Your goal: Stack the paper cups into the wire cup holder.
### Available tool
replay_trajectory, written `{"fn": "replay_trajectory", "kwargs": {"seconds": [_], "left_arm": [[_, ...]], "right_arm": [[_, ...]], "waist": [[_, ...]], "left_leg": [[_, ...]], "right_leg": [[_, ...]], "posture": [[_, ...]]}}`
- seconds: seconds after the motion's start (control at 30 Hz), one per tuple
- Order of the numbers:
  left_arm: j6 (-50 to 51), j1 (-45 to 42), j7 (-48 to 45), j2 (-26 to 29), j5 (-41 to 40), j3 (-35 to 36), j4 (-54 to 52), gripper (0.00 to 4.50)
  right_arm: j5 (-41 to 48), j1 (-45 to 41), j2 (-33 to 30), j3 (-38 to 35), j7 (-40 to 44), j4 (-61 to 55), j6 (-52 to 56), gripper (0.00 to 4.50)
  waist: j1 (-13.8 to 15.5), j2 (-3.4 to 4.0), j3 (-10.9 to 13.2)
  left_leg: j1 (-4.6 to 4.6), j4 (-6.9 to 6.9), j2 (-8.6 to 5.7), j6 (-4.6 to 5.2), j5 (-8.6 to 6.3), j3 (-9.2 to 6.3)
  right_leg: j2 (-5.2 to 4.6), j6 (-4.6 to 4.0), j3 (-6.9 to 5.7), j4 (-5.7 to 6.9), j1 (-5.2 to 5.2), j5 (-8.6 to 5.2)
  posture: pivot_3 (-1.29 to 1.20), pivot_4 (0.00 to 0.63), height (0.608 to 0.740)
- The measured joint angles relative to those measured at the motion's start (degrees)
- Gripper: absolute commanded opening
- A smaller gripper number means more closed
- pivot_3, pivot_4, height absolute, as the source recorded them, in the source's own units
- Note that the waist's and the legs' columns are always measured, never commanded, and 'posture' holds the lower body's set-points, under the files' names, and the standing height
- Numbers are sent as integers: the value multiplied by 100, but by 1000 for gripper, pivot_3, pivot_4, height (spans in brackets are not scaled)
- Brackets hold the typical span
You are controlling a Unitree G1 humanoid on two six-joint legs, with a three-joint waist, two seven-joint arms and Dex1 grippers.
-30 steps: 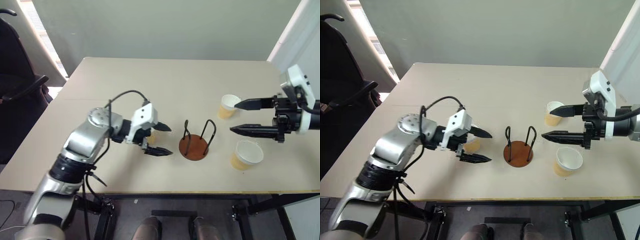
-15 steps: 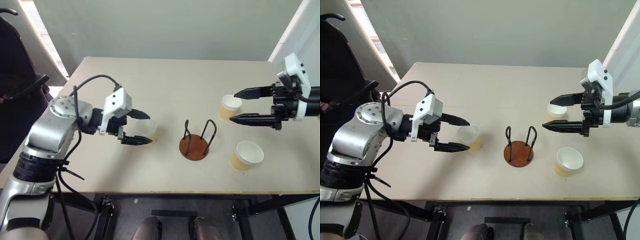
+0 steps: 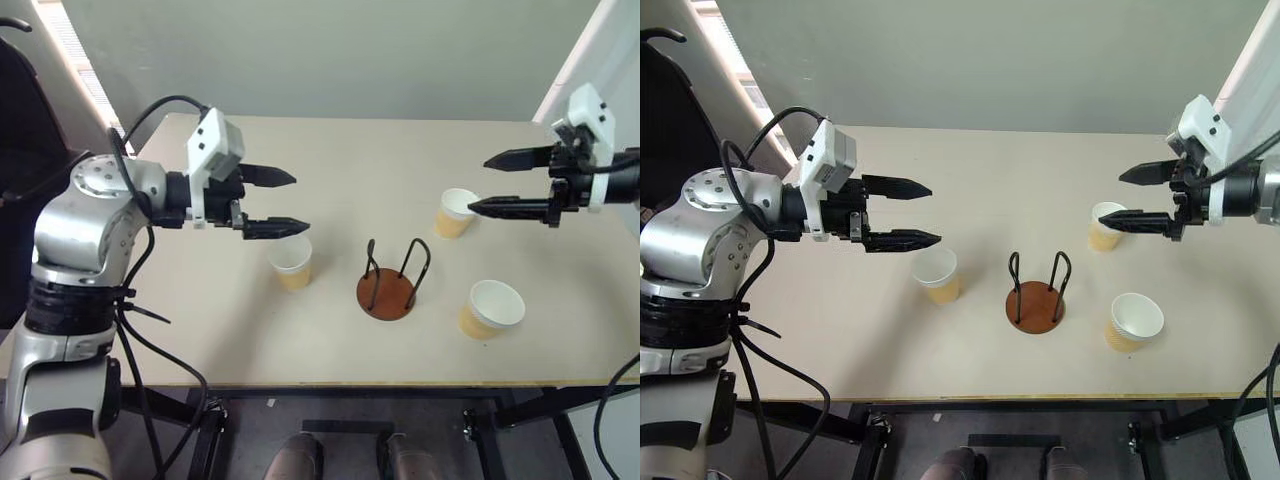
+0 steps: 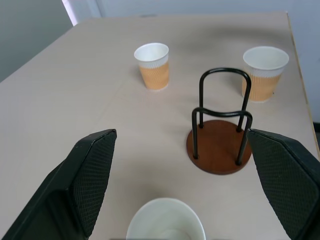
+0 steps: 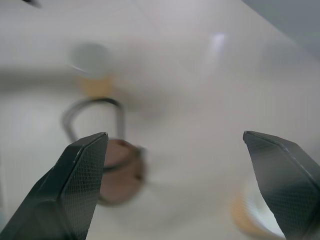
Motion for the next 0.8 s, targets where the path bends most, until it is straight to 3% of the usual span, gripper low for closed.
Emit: {"fn": "replay_trajectory", "kwargs": {"seconds": [0.37,0.73,0.8], "left_arm": [[-2,53,-29,-32,-63,-8,104,4468],[-54,84,-72,-39,-54,-49,98,4468],[-61,91,-72,-41,-56,-52,92,4500]], "right_arm": [[-2132,-754,1010,1262,244,2175,-1908,4500],[-3667,-1738,2013,1759,-31,5007,-3606,4500],[-3902,-1820,2110,1792,-128,5392,-3841,4128]], "waist": [[-28,1,0],[-24,1,0],[-19,1,0]], "left_leg": [[-3,-6,2,-1,0,-8],[-8,-16,1,-38,13,-13],[-9,-19,1,-42,12,-14]], "right_leg": [[1,36,-8,0,-6,33],[0,26,-10,0,-17,37],[0,25,-11,-1,-17,36]], "posture": [[0,150,740],[0,150,740],[0,150,740]]}}
